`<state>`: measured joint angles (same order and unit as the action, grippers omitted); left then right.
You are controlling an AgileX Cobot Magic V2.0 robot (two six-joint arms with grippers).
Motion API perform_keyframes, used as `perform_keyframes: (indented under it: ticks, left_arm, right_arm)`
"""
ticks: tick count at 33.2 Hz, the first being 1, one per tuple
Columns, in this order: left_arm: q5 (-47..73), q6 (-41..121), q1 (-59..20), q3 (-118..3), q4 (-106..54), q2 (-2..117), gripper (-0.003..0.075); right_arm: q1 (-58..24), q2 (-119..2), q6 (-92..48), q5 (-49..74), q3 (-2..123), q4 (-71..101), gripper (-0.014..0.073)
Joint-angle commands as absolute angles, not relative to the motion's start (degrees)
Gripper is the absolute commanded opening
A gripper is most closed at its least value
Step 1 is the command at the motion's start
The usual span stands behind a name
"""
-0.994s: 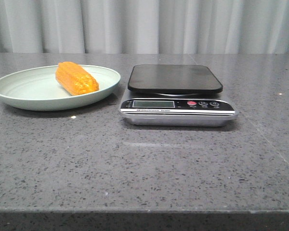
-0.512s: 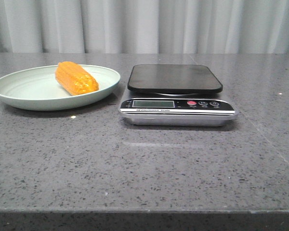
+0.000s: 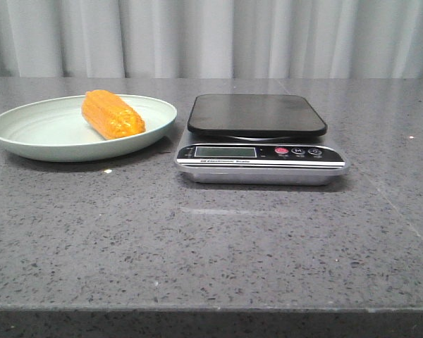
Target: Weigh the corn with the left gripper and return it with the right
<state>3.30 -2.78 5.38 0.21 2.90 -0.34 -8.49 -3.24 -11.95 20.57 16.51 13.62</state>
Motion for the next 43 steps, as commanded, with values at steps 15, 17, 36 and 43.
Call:
perform_keyframes:
  ticks: [15,17,36,43]
  left_arm:
    - [-1.4,-3.4,5.5,0.6,2.9,-1.4,0.0132]
    - [-1.4,-3.4,5.5,0.6,2.9,-1.4,0.0132]
    - [-1.4,-3.4,5.5,0.6,2.9,-1.3,0.0132]
    - [-1.4,-3.4,5.5,0.6,2.9,-1.3,0.0132]
  right_arm:
    - [-3.3,0.1,-10.0,0.8,7.5,4.9,0.0150]
    - [-3.3,1.6,-9.6,-3.5,4.5,4.9,0.0150]
    - [-2.6,1.5,-4.9,-9.1,-1.1,3.8,0.0150]
    - [-2.3,1.5,-4.0,-9.0,-1.1,3.2,0.0150]
